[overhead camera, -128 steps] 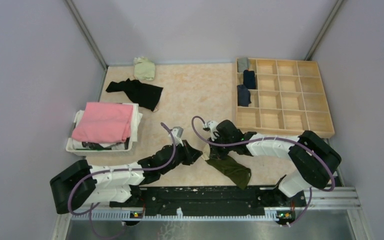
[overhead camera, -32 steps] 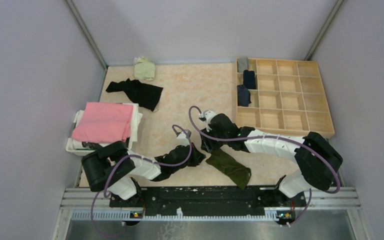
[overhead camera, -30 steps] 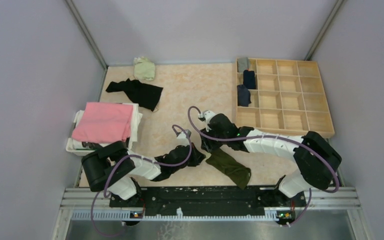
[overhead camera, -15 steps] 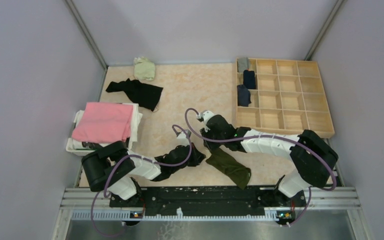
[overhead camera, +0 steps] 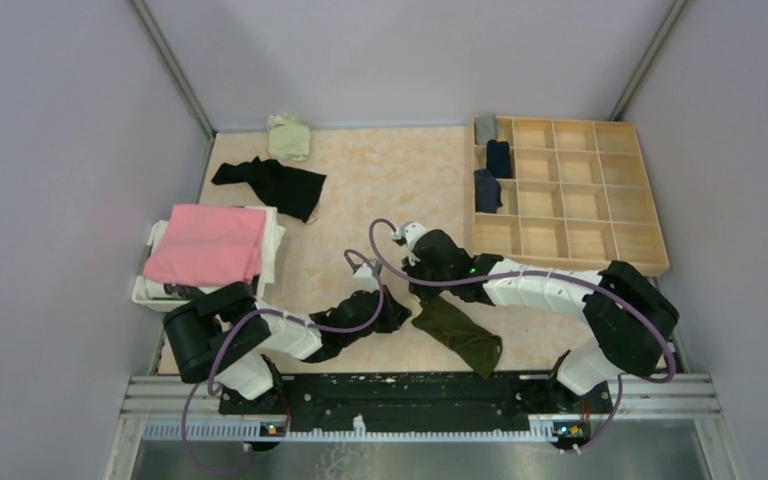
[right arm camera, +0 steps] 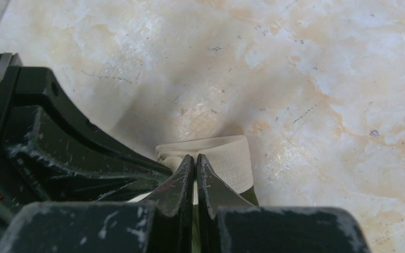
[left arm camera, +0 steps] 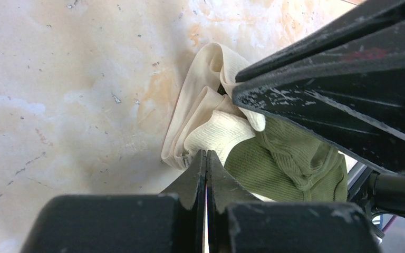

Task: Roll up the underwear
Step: Fold the underwear at the center of the board.

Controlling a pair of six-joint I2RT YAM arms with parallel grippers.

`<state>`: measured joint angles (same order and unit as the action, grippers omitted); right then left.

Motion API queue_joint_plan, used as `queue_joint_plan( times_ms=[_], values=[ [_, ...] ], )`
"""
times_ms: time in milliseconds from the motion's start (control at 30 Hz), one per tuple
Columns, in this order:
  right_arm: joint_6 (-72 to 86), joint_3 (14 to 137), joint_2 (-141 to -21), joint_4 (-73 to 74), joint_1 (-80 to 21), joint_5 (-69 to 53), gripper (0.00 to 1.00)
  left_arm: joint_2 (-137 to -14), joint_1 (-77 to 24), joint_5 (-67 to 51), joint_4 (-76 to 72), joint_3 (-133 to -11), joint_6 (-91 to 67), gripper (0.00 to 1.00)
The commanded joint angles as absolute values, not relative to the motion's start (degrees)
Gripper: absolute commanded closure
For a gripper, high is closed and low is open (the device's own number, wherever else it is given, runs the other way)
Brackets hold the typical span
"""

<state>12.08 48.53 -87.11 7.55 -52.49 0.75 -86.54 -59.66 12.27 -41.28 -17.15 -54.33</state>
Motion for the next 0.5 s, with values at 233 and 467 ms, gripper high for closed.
queue_joint_plan(
  times_ms=[233,467],
  values=[
    [9.32,48.91,-82.36,10.43,-53.22,-7.71,1.0,-88.07,-59.85,12.39,-39.51,-17.64,-54.76,1.0],
    [10.39,47.99,-83.16,10.48,-53.22,-11.51,1.0,-87.93,-59.81,12.57,-39.25,-17.67,-54.75,1.0]
  ],
)
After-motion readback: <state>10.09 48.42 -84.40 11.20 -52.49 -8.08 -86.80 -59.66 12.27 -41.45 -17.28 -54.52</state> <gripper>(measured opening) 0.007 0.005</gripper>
